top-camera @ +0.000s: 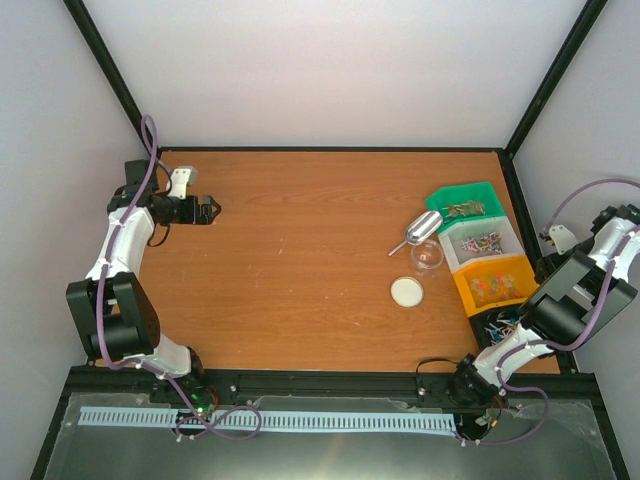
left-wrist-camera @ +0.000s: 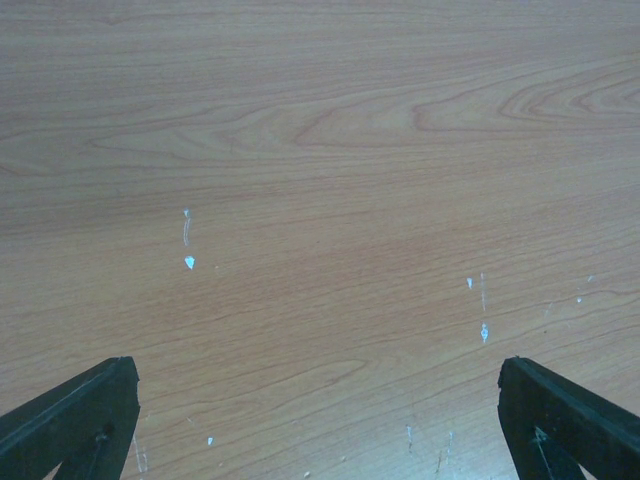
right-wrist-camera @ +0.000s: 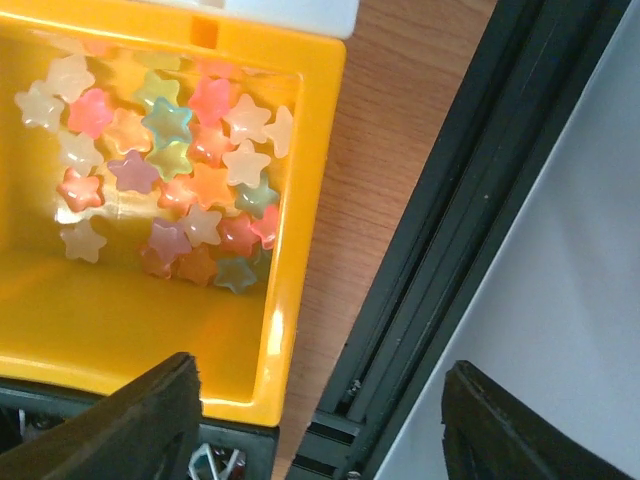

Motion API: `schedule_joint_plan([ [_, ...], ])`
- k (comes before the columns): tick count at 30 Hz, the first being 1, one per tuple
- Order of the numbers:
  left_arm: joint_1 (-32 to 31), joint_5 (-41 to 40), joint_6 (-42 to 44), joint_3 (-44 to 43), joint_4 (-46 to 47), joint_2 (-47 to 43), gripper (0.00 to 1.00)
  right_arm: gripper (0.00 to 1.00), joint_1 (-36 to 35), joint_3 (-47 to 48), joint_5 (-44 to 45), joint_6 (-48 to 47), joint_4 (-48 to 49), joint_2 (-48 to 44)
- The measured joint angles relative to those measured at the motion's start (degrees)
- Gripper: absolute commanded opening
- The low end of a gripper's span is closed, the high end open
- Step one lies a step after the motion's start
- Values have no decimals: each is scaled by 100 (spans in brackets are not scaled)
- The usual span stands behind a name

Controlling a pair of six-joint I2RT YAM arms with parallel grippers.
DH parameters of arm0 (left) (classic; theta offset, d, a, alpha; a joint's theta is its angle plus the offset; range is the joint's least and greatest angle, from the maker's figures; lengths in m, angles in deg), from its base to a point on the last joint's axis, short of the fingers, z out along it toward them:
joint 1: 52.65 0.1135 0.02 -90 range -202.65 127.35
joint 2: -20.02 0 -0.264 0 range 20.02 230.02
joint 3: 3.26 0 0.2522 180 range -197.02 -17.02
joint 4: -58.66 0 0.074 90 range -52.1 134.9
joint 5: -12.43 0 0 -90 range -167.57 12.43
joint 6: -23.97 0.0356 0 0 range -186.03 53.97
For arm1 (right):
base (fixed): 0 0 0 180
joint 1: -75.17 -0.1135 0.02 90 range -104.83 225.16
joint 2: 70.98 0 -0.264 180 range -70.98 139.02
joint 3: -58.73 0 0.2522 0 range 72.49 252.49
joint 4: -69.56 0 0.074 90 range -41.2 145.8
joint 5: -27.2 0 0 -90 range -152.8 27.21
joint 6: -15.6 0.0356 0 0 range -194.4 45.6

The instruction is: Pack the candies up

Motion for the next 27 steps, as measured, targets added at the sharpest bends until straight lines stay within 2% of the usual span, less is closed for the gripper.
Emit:
schedule_joint_plan([
  [7,-7,125,-2,0,2,0,100,49,-111,-350,-61,195,323,87],
  [14,-7,127,-2,0,-2,2,100,31,-358,-791,-199,479,603,326],
  [20,-7,125,-4,0,2,-28,100,16,-348,-807,-337,734,767,400],
  [23,-7,125,-7,0,4,-39,100,14,-350,-807,-407,828,791,400],
  [27,-9,122,-15,2,13,-37,100,6,-387,-826,-474,975,833,400],
])
